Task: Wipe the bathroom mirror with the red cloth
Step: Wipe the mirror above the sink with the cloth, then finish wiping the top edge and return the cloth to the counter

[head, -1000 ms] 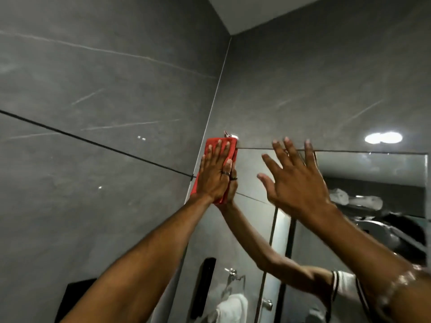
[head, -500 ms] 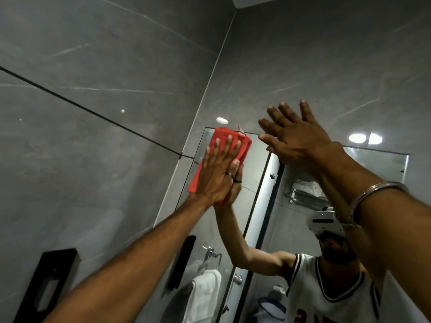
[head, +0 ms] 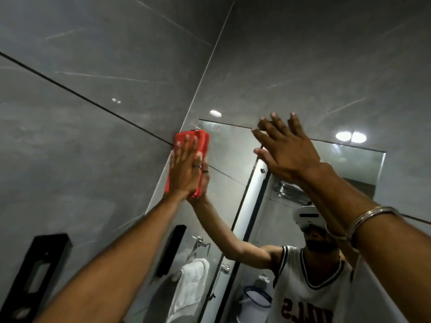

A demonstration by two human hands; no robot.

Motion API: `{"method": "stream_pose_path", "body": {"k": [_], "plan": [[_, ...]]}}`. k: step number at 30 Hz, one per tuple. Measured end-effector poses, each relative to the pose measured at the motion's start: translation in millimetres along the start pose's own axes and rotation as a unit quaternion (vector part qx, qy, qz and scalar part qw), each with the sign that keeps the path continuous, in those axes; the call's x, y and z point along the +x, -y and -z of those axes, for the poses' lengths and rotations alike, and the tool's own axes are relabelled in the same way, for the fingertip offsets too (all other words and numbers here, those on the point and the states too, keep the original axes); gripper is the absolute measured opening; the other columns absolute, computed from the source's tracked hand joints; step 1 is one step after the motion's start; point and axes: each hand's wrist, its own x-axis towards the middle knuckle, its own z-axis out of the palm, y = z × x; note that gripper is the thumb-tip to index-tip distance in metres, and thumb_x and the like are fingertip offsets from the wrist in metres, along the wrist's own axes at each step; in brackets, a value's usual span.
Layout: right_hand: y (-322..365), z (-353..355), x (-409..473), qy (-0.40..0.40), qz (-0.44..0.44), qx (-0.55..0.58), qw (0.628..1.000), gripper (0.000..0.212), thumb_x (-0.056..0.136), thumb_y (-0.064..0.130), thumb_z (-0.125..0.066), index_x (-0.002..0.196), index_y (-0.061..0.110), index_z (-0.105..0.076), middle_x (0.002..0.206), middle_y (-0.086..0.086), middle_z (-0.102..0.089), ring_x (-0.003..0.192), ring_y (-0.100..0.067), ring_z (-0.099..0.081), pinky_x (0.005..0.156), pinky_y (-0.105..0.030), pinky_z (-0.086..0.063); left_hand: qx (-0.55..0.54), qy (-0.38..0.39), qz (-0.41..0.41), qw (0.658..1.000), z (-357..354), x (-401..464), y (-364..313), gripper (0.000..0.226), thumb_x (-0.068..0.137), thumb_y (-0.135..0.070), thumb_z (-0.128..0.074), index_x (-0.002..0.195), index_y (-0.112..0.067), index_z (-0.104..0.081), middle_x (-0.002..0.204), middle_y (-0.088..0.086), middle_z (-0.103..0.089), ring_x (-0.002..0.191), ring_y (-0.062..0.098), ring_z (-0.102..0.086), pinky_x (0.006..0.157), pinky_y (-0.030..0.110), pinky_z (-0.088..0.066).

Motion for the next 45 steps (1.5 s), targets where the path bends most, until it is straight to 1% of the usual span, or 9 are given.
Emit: {"method": "stream_pose_path", "body": {"k": [6,8,14,17,23,31,36,41,45], "plan": [[7.2,-1.8,-27.6,-0.001,0.014,0.003,1.0,0.08,0.097,0.064,0.007,0.168,0.034,-0.012,0.178,-0.002,-0.001,0.166,-0.025,0.006,0.133,-0.057,0.005,-0.008,-0.01,0.02,1.0,-2.2,3.4,-0.1,0.06,0.104,-0.048,-0.011,0.162,-0.031,-0.013,0.172,-0.005,-0.008,0.16,0.02,-0.005,0.13,0.049,-0.009],[4.5,-1.5,-28.4,-0.006,0.0,0.005,1.0,0.075,0.1,0.062,0.002,0.168,0.034,-0.011,0.179,-0.002,0.0,0.166,-0.024,0.007,0.133,-0.055,0.006,-0.006,0.006,-0.062,0.998,-6.3,6.1,-14.2,0.055,0.107,-0.039,-0.018,0.162,-0.029,-0.021,0.172,-0.004,-0.013,0.161,0.021,-0.008,0.13,0.05,-0.01],[10.0,-1.1,-18.0,0.0,-0.044,0.015,0.999,0.076,0.098,0.062,0.001,0.169,0.034,-0.007,0.179,-0.002,0.002,0.165,-0.025,0.01,0.133,-0.055,0.008,0.043,0.055,-0.247,0.966,-19.0,30.3,-53.4,0.057,0.108,-0.051,-0.005,0.162,-0.035,0.003,0.172,-0.011,0.006,0.16,0.018,0.008,0.13,0.043,0.008],[14.1,1.3,-12.6,-0.002,-0.041,0.018,0.999,0.076,0.099,0.062,0.0,0.169,0.034,-0.009,0.179,-0.003,0.004,0.165,-0.025,0.011,0.132,-0.055,0.009,0.022,0.044,-0.148,0.988,-8.1,64.8,-46.3,0.059,0.108,-0.048,-0.013,0.163,-0.029,-0.004,0.173,-0.005,-0.002,0.161,0.024,0.006,0.129,0.055,0.001],[29.6,7.5,-14.0,-0.057,-0.013,0.033,0.998,0.072,0.102,0.062,-0.011,0.167,0.031,-0.016,0.178,-0.005,-0.001,0.166,-0.027,0.005,0.133,-0.056,0.005,-0.011,0.046,0.0,0.999,-1.2,53.7,-40.4,0.07,0.106,-0.052,-0.024,0.163,-0.022,0.002,0.173,0.001,0.004,0.16,0.026,0.007,0.128,0.05,0.003],[49.9,-14.6,-51.4,-0.048,0.0,0.08,0.996,0.071,0.105,0.061,-0.014,0.165,0.028,-0.029,0.177,-0.01,-0.014,0.165,-0.03,-0.005,0.133,-0.06,-0.005,0.009,0.055,-0.006,0.998,-2.0,-73.7,-41.5,0.066,0.104,-0.04,-0.025,0.163,-0.014,-0.008,0.172,0.005,-0.004,0.16,0.027,0.004,0.13,0.049,0.005],[78.0,-25.2,-112.4,0.012,-0.008,0.135,0.991,0.07,0.106,0.06,-0.013,0.166,0.028,-0.03,0.178,-0.008,-0.014,0.166,-0.028,-0.003,0.134,-0.058,-0.006,-0.034,0.142,-0.044,0.988,1.6,-194.3,-83.8,0.062,0.107,-0.041,-0.023,0.162,-0.013,-0.017,0.171,0.003,-0.011,0.16,0.027,0.0,0.131,0.048,0.002],[121.7,-12.5,-189.1,0.071,-0.005,0.244,0.967,0.069,0.104,0.06,-0.018,0.164,0.029,-0.035,0.177,-0.005,-0.017,0.165,-0.024,-0.003,0.135,-0.053,-0.004,-0.183,0.346,-0.002,0.92,47.2,-310.5,-124.9,0.046,0.107,-0.031,-0.037,0.149,-0.014,-0.045,0.155,0.016,-0.048,0.148,0.03,-0.038,0.124,0.039,-0.027],[148.5,1.4,-253.3,0.156,-0.039,0.384,0.909,0.066,0.105,0.058,-0.028,0.164,0.028,-0.034,0.176,-0.002,-0.021,0.166,-0.022,-0.004,0.136,-0.047,-0.006,-0.331,0.486,0.348,0.73,90.6,-379.5,-139.0,0.048,0.104,-0.05,-0.045,0.141,-0.022,-0.055,0.137,-0.006,-0.063,0.137,0.025,-0.055,0.106,0.032,-0.05]]}}
